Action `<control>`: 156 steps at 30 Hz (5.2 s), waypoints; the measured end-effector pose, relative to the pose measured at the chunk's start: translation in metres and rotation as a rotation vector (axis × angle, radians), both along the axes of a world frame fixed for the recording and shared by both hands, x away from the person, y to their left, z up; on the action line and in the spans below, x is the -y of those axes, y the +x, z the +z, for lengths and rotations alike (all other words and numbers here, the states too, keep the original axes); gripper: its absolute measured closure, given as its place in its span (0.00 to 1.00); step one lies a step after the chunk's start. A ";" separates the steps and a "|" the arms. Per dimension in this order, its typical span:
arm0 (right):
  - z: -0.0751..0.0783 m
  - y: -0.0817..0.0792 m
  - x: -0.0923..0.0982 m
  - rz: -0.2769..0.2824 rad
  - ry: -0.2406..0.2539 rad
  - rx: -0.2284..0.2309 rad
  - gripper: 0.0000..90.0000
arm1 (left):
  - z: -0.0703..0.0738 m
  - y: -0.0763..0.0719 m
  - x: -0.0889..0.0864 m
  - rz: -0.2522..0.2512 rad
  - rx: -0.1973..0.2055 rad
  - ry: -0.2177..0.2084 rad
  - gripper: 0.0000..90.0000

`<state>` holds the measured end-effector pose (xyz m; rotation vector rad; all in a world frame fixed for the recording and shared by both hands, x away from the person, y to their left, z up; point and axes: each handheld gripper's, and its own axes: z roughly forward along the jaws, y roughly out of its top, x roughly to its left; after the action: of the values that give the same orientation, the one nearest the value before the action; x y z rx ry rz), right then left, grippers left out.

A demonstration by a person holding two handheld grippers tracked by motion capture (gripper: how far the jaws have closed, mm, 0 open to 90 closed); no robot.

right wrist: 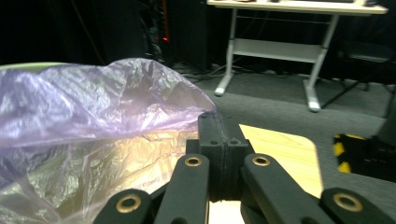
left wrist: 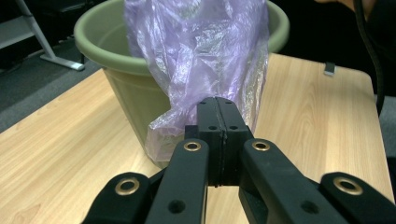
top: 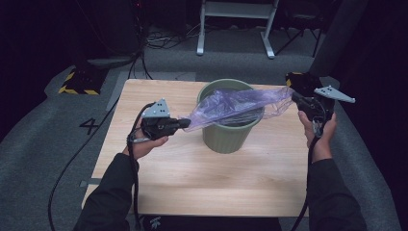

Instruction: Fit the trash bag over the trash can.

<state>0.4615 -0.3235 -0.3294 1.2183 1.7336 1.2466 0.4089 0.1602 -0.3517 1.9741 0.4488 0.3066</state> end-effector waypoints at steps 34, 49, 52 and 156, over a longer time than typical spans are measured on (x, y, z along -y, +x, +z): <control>0.018 0.010 -0.030 0.086 -0.099 0.011 0.96 | 0.036 0.017 0.047 0.051 0.137 0.131 0.55; 0.015 0.007 -0.040 0.169 -0.129 0.001 0.53 | 0.032 0.034 0.049 0.038 0.135 0.110 1.00; 0.019 0.001 -0.035 0.175 -0.126 0.020 0.42 | 0.032 0.036 0.045 0.057 0.125 0.072 1.00; -0.080 -0.098 -0.043 0.705 -0.700 0.062 1.00 | 0.013 0.090 0.021 0.346 -0.028 -0.010 1.00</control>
<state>0.3636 -0.2806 -0.4090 0.1551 2.3573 0.8560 0.4984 0.1392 -0.3386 1.8881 0.8112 0.4926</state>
